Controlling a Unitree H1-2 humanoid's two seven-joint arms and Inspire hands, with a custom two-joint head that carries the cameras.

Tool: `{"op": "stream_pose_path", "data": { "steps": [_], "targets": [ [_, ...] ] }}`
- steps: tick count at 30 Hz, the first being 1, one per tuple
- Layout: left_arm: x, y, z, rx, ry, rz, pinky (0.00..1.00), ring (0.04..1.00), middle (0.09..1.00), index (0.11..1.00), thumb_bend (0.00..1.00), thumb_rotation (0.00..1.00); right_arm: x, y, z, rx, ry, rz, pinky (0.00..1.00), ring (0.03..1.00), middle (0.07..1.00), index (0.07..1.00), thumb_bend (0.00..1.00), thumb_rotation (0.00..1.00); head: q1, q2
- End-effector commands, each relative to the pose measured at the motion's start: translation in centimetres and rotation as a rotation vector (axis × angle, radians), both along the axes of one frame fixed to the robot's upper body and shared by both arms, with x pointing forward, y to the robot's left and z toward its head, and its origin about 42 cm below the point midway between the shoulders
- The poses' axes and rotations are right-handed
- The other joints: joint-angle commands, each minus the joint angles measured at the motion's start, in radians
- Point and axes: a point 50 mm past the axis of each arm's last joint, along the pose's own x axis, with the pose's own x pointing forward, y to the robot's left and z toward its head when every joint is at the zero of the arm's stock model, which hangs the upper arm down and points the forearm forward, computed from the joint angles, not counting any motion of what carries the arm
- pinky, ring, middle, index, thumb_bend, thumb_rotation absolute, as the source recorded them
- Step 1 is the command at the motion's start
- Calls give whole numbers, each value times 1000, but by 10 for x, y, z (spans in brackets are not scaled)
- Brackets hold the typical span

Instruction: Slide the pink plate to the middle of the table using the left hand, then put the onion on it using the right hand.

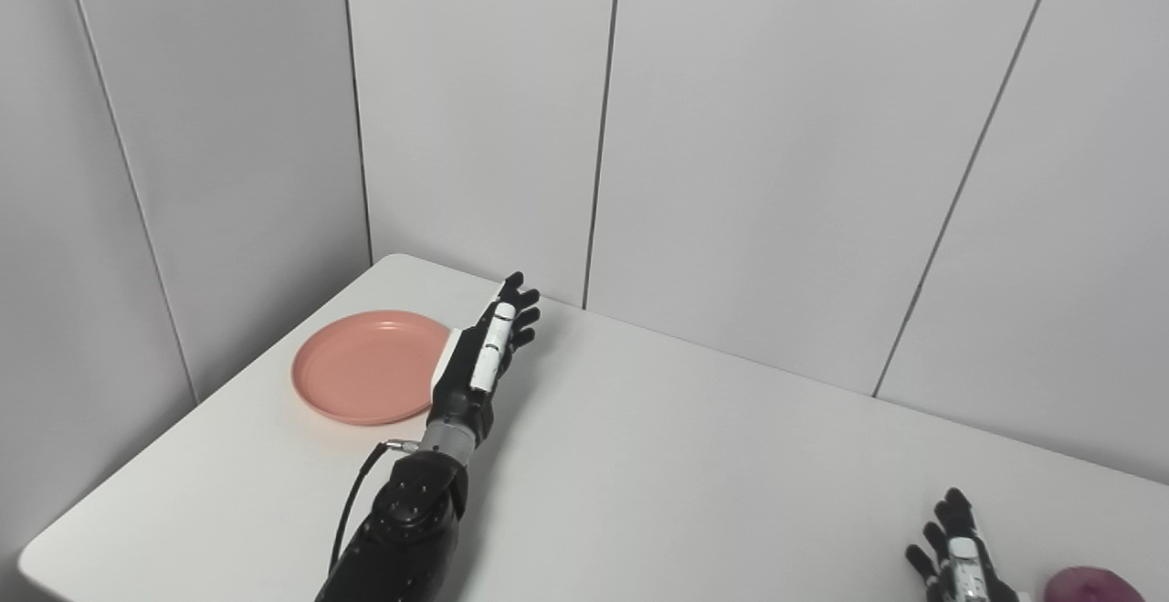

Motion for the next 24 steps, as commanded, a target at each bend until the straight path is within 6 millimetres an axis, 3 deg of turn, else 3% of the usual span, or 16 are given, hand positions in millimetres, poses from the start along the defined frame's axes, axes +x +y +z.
{"op": "stream_pose_path", "data": {
  "steps": [1,15,24],
  "targets": [
    [17,8,38,25,-133,30,915,908,913,927,542,1000,5,-1,14,-6,-32,10,1000,1000,1000,1000,409,887,1,-1],
    [22,54,44,11,-150,162,911,901,910,904,579,1000,6,-2,16,-4,-36,16,1000,1000,1000,1000,395,908,19,-6],
    [22,99,57,73,-149,207,931,884,897,898,568,1000,6,-3,17,1,-37,14,1000,1000,998,999,411,879,26,-10]
  ]
}}
